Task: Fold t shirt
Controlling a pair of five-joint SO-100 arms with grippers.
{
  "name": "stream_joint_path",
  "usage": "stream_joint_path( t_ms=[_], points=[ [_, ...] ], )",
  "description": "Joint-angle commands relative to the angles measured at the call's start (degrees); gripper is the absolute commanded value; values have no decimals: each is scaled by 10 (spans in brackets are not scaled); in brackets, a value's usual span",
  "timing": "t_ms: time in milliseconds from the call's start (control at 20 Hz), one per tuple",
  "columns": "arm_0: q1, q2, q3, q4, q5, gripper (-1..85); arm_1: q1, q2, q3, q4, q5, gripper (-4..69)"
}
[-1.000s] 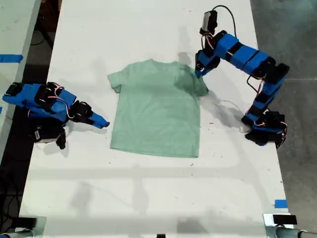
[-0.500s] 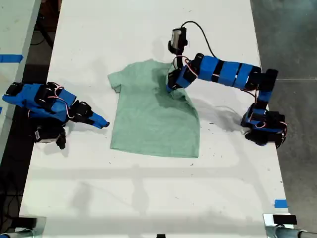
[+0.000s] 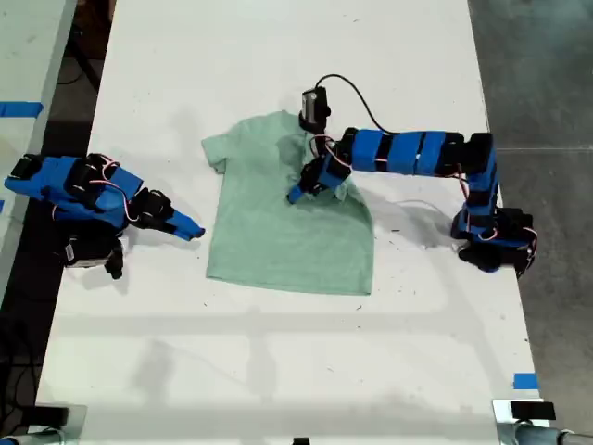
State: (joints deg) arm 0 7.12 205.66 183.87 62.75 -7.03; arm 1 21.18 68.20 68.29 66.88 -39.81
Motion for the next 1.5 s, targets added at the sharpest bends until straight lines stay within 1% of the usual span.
stream_joint_path(
  t_ms=[0,200,250,350,400,450,550,650,700,800,850,900,1000,1050,1150,1200,1450],
  points=[
    [5,4,4,-8,3,124,-6,88,-75,58,4,260],
    [5,4,4,-8,3,124,6,270,-47,201,16,250],
    [5,4,4,-8,3,124,7,340,-7,226,21,247],
    [5,4,4,-8,3,124,8,496,98,247,18,238],
    [5,4,4,-8,3,124,8,573,153,258,18,156],
    [5,4,4,-8,3,124,10,656,219,261,31,5],
    [5,4,4,-8,3,124,-17,826,396,235,65,5],
    [5,4,4,-8,3,124,-60,999,591,173,98,6],
    [5,4,4,-8,3,124,-76,1081,676,155,110,6],
    [5,4,4,-8,3,124,-100,1258,827,143,120,8],
    [5,4,4,-8,3,124,-100,1332,887,156,114,8],
    [5,4,4,-8,3,124,-100,1325,909,166,103,8],
    [5,4,4,-8,3,124,-98,1326,974,127,69,8],
    [5,4,4,-8,3,124,-101,1327,1004,120,61,8],
    [5,4,4,-8,3,124,-76,1327,1056,115,107,8],
    [5,4,4,-8,3,124,-72,1327,1048,140,113,8],
    [5,4,4,-8,4,125,-76,1328,1053,144,125,8]
  ],
)
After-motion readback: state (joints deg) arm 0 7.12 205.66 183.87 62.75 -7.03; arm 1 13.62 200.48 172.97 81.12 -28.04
